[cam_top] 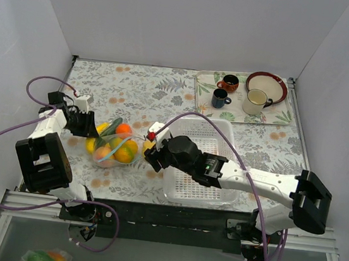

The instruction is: Open the zip-top bag and remove the fake food

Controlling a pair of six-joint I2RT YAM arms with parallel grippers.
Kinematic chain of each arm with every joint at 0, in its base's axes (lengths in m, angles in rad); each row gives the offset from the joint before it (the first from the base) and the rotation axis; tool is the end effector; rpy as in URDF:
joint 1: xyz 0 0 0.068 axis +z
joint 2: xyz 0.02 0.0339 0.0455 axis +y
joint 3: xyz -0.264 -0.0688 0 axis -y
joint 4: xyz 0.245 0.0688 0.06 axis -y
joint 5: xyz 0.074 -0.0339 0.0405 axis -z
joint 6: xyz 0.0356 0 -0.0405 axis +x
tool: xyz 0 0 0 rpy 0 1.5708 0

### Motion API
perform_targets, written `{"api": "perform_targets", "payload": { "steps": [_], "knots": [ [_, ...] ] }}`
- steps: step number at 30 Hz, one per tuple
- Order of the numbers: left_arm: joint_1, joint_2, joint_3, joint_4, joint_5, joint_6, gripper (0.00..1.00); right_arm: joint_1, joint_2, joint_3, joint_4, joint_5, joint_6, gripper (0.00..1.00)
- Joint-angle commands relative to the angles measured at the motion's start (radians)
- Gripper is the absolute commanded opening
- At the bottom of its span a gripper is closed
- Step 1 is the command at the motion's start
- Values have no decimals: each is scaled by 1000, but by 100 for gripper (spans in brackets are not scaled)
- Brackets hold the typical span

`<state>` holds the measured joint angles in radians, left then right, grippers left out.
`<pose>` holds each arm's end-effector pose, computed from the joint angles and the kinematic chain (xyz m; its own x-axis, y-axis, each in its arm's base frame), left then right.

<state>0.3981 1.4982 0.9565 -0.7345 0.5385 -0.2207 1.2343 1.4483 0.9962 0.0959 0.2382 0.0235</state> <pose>0.2579 0.0886 0.2018 -0.8179 -0.5478 -0.1759 -0.3839 0.7473 -0.5424 0.1189 0.3145 0.2846 -0.1349 -0.3166 -0.9389 -0.8413 0.5372 -0.0602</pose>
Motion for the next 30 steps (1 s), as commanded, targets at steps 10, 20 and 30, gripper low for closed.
{"api": "perform_targets", "payload": {
  "steps": [10, 20, 30],
  "knots": [
    [8, -3, 5, 69, -112, 35, 0, -10, -207, -145, -264, 594, 136, 1],
    [-28, -30, 2, 55, -103, 20, 0, -44, -66, -47, -375, 607, 156, 98],
    [-36, -33, 18, 49, -101, 21, 0, 68, 122, 257, -193, 351, -88, 97]
  ]
}}
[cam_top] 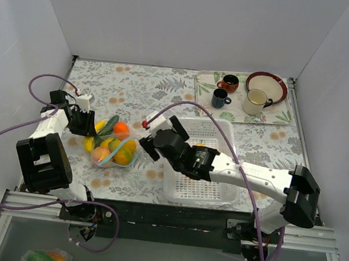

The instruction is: Open the zip-top bag and remove the fake food

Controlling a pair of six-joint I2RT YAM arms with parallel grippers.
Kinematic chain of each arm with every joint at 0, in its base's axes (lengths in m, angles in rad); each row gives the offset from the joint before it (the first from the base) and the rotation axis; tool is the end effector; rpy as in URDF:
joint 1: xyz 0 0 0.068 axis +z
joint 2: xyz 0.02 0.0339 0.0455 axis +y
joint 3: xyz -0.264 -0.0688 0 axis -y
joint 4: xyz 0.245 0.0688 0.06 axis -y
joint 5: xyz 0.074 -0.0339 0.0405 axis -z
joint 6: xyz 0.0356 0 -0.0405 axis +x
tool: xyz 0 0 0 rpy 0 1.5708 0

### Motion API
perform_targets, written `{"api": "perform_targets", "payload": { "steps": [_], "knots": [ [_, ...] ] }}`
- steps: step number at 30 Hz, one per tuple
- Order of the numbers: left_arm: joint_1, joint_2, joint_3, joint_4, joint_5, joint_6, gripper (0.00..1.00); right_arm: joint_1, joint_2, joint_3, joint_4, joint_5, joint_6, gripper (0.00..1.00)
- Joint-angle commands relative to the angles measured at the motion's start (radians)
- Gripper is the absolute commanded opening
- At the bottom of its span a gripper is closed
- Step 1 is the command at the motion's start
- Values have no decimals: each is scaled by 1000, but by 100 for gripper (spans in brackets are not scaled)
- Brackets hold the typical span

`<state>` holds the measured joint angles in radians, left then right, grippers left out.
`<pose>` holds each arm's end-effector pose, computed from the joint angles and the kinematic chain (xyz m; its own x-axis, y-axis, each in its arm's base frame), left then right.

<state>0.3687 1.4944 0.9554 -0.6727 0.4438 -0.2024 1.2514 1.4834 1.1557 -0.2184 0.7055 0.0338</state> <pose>0.2650 0.0860 0.2031 -0.8183 -0.5108 -0.2634 -0.3565 0.8107 -0.4644 0.1270 0.3105 0.3019 -0.1815 -0.4670 -0.8654 -0.5430 0.7813 -0.3077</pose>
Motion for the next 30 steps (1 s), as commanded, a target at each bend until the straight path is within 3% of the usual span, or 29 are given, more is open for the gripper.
{"api": "perform_targets", "payload": {
  "steps": [1, 3, 7, 8, 12, 22, 30],
  "knots": [
    [-7, -29, 17, -13, -7, 3, 0, 63, 106, 111, 134, -186, -110, 94],
    [-7, -31, 17, -11, -5, 3, 0, 68, 149, 113, 169, -266, -110, 83],
    [-8, -36, 13, -11, 4, 1, 0, 69, 216, 90, 299, -461, -103, 75],
    [-7, -36, 9, -11, 7, 1, 0, 68, 228, 85, 312, -475, -109, 76],
    [-11, -49, 2, -13, 15, 3, 0, 62, 290, 101, 364, -512, -124, 99],
    [-16, -79, 2, -70, 58, 28, 0, -55, 445, 206, 410, -673, -41, 98],
    [-36, -82, 8, -123, 114, 28, 0, -76, 525, 268, 425, -758, 15, 99]
  ]
}}
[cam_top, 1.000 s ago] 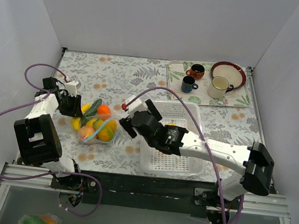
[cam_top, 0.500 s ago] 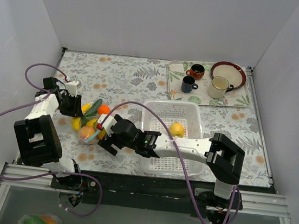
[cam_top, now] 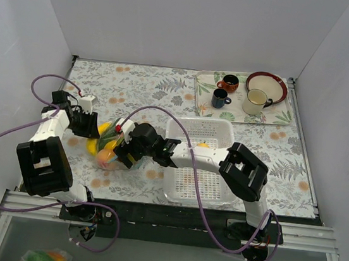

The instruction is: Open the zip-top bag and remove the fake food

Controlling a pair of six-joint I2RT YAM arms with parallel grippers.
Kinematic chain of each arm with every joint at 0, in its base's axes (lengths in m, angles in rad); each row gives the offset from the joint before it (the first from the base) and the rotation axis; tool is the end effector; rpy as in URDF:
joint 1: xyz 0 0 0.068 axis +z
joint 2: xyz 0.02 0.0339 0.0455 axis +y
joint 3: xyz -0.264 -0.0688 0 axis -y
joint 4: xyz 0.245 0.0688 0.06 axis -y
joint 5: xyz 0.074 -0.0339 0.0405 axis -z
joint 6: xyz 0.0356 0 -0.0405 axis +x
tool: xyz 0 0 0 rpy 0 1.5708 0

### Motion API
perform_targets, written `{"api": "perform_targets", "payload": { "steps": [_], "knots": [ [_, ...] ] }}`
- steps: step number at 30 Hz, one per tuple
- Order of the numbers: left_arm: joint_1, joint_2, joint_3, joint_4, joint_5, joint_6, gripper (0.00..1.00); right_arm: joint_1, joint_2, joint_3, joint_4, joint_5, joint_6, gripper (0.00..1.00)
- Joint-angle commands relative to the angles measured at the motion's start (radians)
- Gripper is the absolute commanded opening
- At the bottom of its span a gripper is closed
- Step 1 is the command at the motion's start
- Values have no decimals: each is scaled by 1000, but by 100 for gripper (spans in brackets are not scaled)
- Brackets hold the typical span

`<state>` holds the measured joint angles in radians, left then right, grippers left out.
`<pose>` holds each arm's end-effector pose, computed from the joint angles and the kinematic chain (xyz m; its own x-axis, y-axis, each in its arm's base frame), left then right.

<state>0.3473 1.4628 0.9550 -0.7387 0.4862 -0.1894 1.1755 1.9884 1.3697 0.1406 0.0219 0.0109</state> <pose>0.2580 0.0757 0.2093 -0.8450 -0.4829 -0.2296 -0.3258 0.8055 -0.4950 0.1774 0.4231 0.2112 -0.1871 -0.4202 -0.8879 -0.9132 0.4075 -0.0004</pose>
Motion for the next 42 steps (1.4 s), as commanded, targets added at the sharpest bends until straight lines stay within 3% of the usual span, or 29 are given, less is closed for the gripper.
{"api": "perform_targets", "payload": {
  "steps": [1, 6, 11, 12, 16, 21, 22, 23, 25, 28, 29, 31, 39, 40, 42],
  "knots": [
    [-16, -50, 11, -60, 75, 16, 0, 0, 23, 42, 67, -76, 43, 99],
    [-18, -41, 34, -79, 84, 7, 3, 0, 15, -21, 85, -83, 63, 98],
    [-18, -38, 77, -116, 75, 11, 13, 0, -23, -70, 91, -66, 63, 72],
    [-16, -38, 94, -128, 74, 8, 17, -2, -29, -86, 93, -65, 63, 67],
    [-18, -35, 126, -157, 90, 10, 38, -2, -53, -115, 99, -66, 66, 65],
    [-18, -6, 126, -189, 89, 25, 54, -2, -65, -135, 102, -73, 73, 64],
    [-18, 1, 122, -192, 89, 28, 59, -2, -65, -142, 102, -73, 73, 64],
    [-18, 13, 119, -192, 81, 31, 71, -2, -66, -144, 102, -71, 73, 64],
    [-16, 25, 122, -211, 84, 57, 74, -2, -68, -146, 97, -66, 72, 64],
    [-8, 25, 120, -217, 77, 77, 54, -2, -74, -147, 87, -63, 73, 64],
    [-4, 19, 114, -208, 60, 79, 27, -1, -77, -152, 86, -62, 73, 64],
    [7, -5, 108, -162, 0, 80, 11, -2, -92, -161, 86, -56, 73, 63],
    [47, -39, 126, -172, -57, 140, 8, -2, -117, -207, 90, -40, 73, 63],
    [45, -41, 126, -175, -45, 140, 1, -2, -120, -207, 86, -40, 73, 63],
    [47, -41, 126, -182, -31, 133, 0, -2, -132, -207, 68, -36, 73, 58]
  ]
}}
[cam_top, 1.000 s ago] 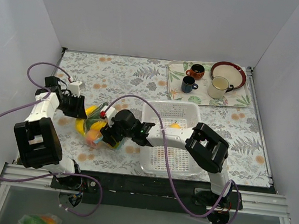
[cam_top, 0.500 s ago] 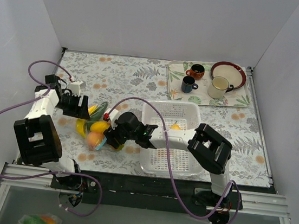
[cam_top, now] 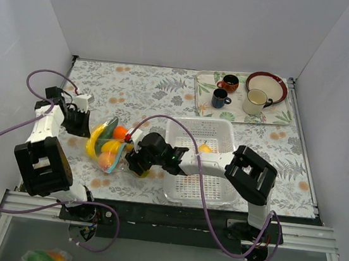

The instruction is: Open the zip-top bag and remove the fake food

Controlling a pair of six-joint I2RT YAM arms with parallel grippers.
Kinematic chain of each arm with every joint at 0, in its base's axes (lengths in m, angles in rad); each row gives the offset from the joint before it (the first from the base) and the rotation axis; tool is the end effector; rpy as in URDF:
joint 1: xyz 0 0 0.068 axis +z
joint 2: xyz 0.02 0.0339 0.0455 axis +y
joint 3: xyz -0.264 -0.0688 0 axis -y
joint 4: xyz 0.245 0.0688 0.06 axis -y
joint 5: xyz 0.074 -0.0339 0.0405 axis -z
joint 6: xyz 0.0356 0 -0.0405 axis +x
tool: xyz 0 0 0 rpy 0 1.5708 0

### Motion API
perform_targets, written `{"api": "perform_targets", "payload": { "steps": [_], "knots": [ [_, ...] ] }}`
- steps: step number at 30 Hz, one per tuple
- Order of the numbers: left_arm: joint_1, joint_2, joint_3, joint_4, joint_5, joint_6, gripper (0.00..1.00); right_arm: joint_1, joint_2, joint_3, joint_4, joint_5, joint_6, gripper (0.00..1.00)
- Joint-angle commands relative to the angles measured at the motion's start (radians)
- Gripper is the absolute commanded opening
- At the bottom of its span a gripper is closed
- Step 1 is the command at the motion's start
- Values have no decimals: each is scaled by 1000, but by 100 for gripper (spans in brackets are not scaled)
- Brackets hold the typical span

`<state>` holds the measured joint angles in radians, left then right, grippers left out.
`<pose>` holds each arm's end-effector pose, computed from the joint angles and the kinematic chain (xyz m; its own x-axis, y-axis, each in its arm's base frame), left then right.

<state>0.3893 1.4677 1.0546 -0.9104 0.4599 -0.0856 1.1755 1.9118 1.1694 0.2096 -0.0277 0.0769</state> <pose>0.2532 0.0868 0.2300 -0.8733 -0.4411 -0.2071 -0.3154 0.8356 -0.4497 0.1623 0.3915 0.1852 -0.2666 -0.4395 -0.8578 -0.9139 0.3979 0.0802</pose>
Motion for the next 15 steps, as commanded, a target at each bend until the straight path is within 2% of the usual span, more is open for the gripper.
{"api": "perform_targets", "payload": {
  "steps": [1, 5, 7, 9, 14, 15],
  "knots": [
    [3, -46, 33, -8, -1, 24, 0, -2, -63, -1, -13, 17, 8, 55],
    [2, -38, 109, -22, 52, -15, 0, -2, -154, 22, -130, 86, -5, 37],
    [-7, -26, 204, -57, 89, -43, 0, 0, -247, 0, -159, 143, -8, 31],
    [-52, -7, 263, -106, 111, -62, 0, 0, -339, -13, -183, 193, -14, 22],
    [-214, -35, 317, -142, 106, -146, 0, -2, -483, -42, -275, 320, -22, 14],
    [-234, -56, 314, -143, 102, -154, 0, -2, -505, -42, -298, 400, -25, 13]
  ]
}}
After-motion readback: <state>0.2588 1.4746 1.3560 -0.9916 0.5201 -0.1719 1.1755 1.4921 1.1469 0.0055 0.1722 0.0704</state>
